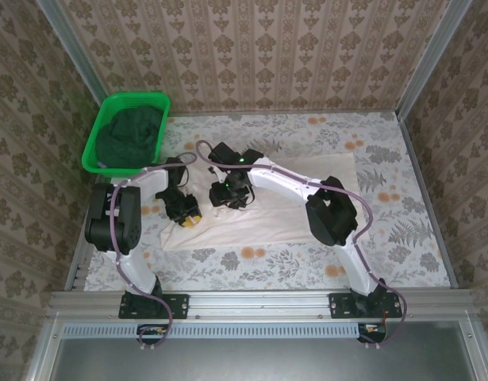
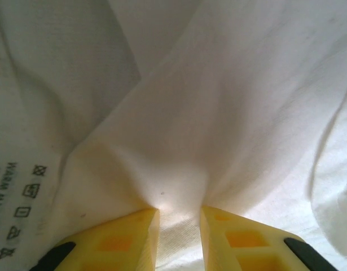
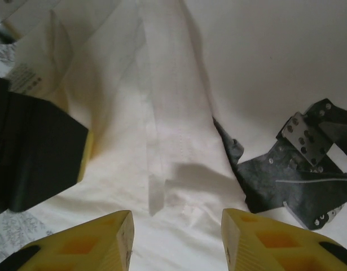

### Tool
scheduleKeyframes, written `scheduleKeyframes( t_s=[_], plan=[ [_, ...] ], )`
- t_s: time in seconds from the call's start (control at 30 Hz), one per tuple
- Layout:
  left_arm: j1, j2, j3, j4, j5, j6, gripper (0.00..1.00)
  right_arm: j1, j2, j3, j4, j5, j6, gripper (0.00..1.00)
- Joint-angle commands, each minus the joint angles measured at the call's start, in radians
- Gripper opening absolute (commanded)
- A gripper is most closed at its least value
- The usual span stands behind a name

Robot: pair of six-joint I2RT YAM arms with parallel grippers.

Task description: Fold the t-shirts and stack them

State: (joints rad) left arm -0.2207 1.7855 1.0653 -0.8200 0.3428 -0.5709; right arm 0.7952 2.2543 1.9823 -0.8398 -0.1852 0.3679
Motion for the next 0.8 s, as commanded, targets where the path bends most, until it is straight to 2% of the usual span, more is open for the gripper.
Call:
scheduleKeyframes(
  t_s=[0.0,0.37,0.5,0.77],
  plan=[
    [0.007,0.035,0.005,-0.01,0.0,0.068,0.27,0.003,0.062,0.081,-0.108,0.027,-0.025,0.47],
    [0.014,0.086,0.061,-0.063,-0.032,0.123,0.27,0.01,0.191,0.242,-0.178,0.027,-0.03,0.45],
    [0.019,0.079,0.062,-0.07,-0.045,0.127,0.27,0.014,0.233,0.306,-0.228,0.01,-0.033,0.41],
    [0.033,0.076,0.046,-0.064,-0.044,0.13,0.27,0.038,0.214,0.276,-0.231,0.006,-0.036,0.42]
  ],
)
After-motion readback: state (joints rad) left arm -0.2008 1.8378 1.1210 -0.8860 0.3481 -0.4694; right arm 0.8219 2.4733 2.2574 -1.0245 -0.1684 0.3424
